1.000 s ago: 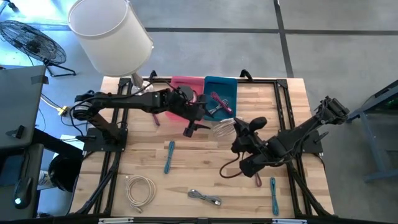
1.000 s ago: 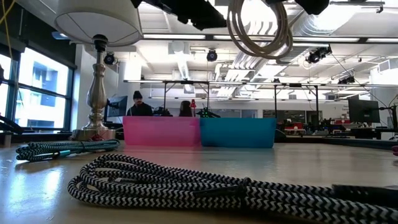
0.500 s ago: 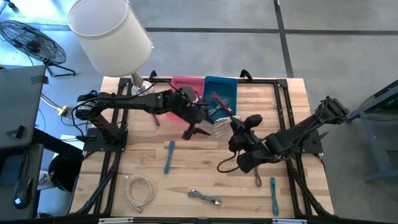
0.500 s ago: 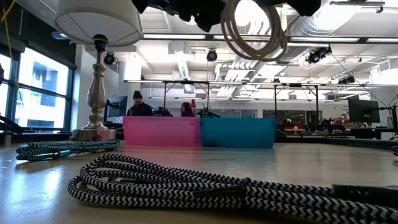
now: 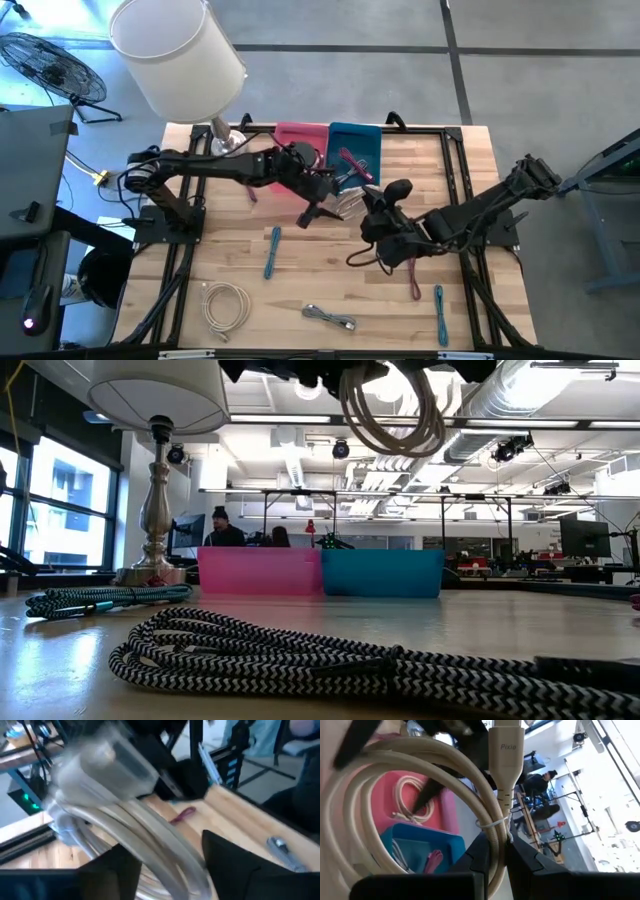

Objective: Pick & Place USB Port
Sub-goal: Put the right light brown hdmi cable into the pink bin

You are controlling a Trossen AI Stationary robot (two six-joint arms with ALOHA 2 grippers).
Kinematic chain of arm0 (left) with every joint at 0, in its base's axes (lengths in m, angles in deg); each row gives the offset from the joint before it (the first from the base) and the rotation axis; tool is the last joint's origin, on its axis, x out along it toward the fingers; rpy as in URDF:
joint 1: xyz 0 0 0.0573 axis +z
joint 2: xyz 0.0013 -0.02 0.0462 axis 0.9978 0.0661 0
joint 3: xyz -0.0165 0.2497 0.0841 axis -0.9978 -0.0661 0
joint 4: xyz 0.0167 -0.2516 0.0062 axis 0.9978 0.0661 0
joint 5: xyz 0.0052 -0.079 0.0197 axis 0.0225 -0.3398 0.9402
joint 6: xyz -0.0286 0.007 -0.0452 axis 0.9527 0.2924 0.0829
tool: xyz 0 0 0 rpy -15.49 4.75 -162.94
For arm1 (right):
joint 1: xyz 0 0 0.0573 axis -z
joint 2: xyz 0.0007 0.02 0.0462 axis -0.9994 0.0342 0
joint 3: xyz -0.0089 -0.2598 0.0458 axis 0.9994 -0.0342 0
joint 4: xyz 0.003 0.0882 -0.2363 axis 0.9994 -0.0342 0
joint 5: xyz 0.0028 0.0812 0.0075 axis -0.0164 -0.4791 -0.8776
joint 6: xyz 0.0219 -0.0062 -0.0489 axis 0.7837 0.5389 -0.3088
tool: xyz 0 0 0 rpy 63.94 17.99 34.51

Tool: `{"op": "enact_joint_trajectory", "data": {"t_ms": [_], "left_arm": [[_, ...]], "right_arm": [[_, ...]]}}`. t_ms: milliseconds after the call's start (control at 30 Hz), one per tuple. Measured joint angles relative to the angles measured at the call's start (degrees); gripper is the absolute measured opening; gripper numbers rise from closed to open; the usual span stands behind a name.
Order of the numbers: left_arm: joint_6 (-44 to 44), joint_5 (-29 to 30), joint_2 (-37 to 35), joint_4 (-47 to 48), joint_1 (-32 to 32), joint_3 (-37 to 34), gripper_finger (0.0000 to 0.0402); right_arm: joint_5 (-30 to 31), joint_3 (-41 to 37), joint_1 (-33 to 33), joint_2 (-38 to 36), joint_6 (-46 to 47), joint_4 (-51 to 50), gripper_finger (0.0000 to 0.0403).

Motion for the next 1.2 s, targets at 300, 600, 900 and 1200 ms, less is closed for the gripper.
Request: {"op": "enact_joint_trajectory", "data": {"t_ms": [300,600,900,1200], "left_arm": [[-4.54,3.6,0.03,2.11,0.09,-0.27,0.0028],[-13.25,27.57,-6.43,15.28,0.17,-0.18,0.0027],[-19.0,49.01,-12.17,28.86,4.63,0.0,0.0027],[-18.65,35.38,-8.28,33.49,15.1,-0.09,0.0027]], "right_arm": [[-1.39,0.02,1.11,-0.02,1.2,0.4,0.0123],[-0.87,0.02,1.09,-0.02,1.34,0.13,0.0149],[-0.17,0.02,1.04,-0.02,1.48,-0.15,0.0136],[0.68,0.02,1.08,-0.02,1.64,-0.11,0.0133]]}}
